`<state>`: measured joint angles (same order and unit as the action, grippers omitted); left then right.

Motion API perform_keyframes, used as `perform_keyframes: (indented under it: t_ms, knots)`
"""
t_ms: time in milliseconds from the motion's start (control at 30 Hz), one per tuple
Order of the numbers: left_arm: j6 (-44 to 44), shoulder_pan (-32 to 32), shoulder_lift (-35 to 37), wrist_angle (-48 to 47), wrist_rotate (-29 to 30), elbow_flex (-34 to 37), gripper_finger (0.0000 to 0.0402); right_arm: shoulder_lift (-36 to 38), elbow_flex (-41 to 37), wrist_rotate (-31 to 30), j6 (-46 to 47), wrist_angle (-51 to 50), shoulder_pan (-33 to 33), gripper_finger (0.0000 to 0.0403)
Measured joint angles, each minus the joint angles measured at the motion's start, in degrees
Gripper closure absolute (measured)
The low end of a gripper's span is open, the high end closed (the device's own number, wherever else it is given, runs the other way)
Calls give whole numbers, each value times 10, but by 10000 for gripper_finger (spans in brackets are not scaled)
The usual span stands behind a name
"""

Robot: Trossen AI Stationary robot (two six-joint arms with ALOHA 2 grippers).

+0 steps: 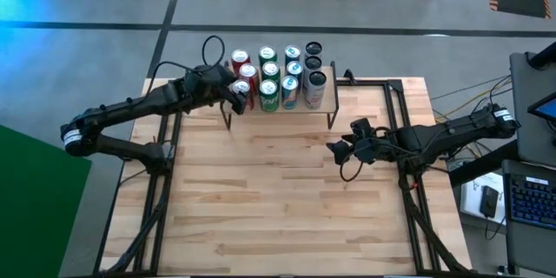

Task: Place canned beverage on shelf
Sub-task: Put the red soda can on the shelf aligned with the other red soda can, then return to Home Position

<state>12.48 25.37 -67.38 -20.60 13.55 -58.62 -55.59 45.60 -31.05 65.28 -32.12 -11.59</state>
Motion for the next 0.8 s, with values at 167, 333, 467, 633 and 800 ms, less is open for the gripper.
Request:
perform_keyframes:
  t_ms: [167, 333, 467, 633, 800]
  knots:
    - [-8, 12, 0, -1, 9, 0, 44, 0, 0, 0, -7, 0, 13, 35]
    - [-15, 13, 2, -36, 9, -37, 39, 0, 0, 0, -8, 0, 16, 35]
    - [-43, 13, -2, -75, 20, -109, 38, 0, 0, 0, -6, 0, 20, 35]
    - [-49, 22, -46, -121, 78, -205, 38, 0, 0, 0, -9, 0, 36, 35]
    - [-50, 42, -138, -218, 84, -282, 38, 0, 0, 0, -11, 0, 51, 35]
